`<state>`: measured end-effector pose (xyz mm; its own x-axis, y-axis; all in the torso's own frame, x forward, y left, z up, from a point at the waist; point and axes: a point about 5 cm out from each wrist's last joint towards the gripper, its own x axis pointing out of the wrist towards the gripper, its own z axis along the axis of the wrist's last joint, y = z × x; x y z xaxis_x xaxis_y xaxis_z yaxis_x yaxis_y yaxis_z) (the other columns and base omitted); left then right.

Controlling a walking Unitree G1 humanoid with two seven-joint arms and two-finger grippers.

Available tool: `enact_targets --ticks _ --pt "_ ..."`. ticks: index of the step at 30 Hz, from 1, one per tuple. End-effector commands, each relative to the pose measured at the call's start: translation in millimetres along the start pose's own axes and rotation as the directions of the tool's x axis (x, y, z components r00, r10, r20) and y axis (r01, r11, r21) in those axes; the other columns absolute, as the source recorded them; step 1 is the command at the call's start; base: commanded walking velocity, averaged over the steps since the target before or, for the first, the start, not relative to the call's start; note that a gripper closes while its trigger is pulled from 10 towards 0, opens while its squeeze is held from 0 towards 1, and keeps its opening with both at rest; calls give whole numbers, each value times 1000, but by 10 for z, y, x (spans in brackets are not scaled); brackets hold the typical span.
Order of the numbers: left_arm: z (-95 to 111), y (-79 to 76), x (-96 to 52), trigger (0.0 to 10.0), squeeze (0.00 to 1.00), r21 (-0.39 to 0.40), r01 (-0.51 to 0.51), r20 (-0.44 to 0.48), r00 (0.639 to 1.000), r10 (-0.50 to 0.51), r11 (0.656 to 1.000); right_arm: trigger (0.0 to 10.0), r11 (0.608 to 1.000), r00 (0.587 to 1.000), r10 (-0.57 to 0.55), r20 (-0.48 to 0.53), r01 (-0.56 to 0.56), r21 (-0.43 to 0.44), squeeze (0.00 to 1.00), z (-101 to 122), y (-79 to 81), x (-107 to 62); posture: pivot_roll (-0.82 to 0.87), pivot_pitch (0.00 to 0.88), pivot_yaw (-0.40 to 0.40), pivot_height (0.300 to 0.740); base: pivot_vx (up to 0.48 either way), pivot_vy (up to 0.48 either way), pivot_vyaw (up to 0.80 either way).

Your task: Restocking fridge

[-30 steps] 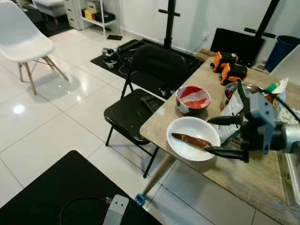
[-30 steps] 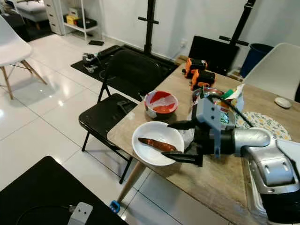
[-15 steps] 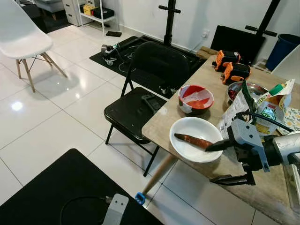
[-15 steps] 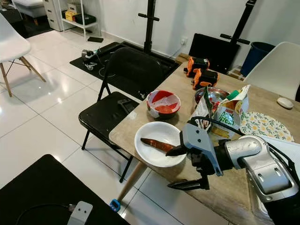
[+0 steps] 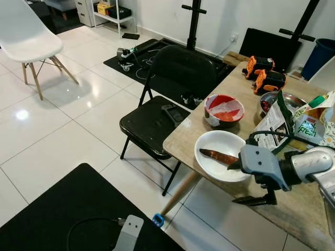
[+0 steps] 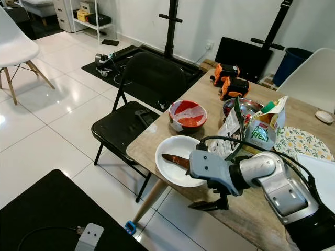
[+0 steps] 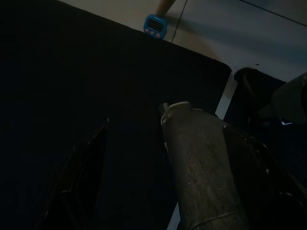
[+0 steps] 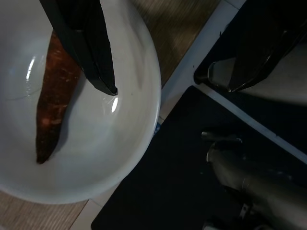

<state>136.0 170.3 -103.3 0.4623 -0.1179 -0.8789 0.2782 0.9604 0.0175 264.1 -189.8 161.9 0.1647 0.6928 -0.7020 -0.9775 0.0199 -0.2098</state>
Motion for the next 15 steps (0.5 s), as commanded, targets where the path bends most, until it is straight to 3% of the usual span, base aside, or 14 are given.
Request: enact_targets --ticks 1,6,15 --pt "-151 -74 -18 10000 0 -30 22 -54 998 -24 999 10000 1000 1000 1 2 -1 -14 0 21 -12 -4 -59 32 -79 740 0 0 0" --pt "-150 -66 -19 10000 0 -50 22 -53 998 -25 999 10000 1000 999 -7 33 8 -16 0 63 -40 -53 -59 30 -78 740 0 0 0" --pt "-154 -72 -18 10000 0 -23 25 -62 998 -26 999 10000 999 998 -26 63 27 -22 0 98 -63 -108 -65 26 -76 740 -320 0 0"
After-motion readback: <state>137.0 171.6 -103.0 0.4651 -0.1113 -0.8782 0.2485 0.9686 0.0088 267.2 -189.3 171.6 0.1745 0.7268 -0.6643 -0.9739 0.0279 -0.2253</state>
